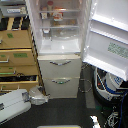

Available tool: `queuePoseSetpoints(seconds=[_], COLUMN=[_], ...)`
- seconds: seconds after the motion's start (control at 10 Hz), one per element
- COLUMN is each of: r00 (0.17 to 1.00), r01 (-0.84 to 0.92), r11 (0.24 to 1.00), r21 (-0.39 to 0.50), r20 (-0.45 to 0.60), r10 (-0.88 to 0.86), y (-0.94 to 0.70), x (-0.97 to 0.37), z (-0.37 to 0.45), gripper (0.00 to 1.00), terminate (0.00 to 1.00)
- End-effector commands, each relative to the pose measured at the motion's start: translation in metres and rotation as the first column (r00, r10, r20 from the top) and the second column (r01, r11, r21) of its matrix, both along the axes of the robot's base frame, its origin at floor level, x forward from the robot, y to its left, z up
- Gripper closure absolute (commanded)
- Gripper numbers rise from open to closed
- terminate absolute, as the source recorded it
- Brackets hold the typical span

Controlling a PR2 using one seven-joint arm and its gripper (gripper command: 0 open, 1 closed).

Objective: Opening the fridge

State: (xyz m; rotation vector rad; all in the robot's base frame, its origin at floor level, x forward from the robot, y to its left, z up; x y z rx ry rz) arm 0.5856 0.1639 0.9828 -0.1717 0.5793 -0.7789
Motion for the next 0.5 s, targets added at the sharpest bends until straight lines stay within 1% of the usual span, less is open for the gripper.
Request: queuePoseSetpoints(seconds=[0.1, 0.2, 0.3, 0.4, 0.5], r00=[0.386, 0.392, 0.412, 0.404, 0.399], r01=[-0.544, -0.548, -0.546, -0.554, -0.560], r11=[0.701, 0.685, 0.689, 0.673, 0.667], r21=[-0.461, -0.480, -0.476, -0.489, -0.492], r20=[0.604, 0.576, 0.564, 0.548, 0.545], r10=[0.697, 0.717, 0.716, 0.732, 0.737], y=[0.261, 0.262, 0.259, 0.260, 0.261], x=[-0.162, -0.167, -0.171, -0.172, -0.171], z=[-0.052, -0.069, -0.093, -0.102, -0.105], gripper=[0.00, 0.00, 0.00, 0.00, 0.00], terminate=[0.00, 0.00, 0.00, 0.00, 1.00])
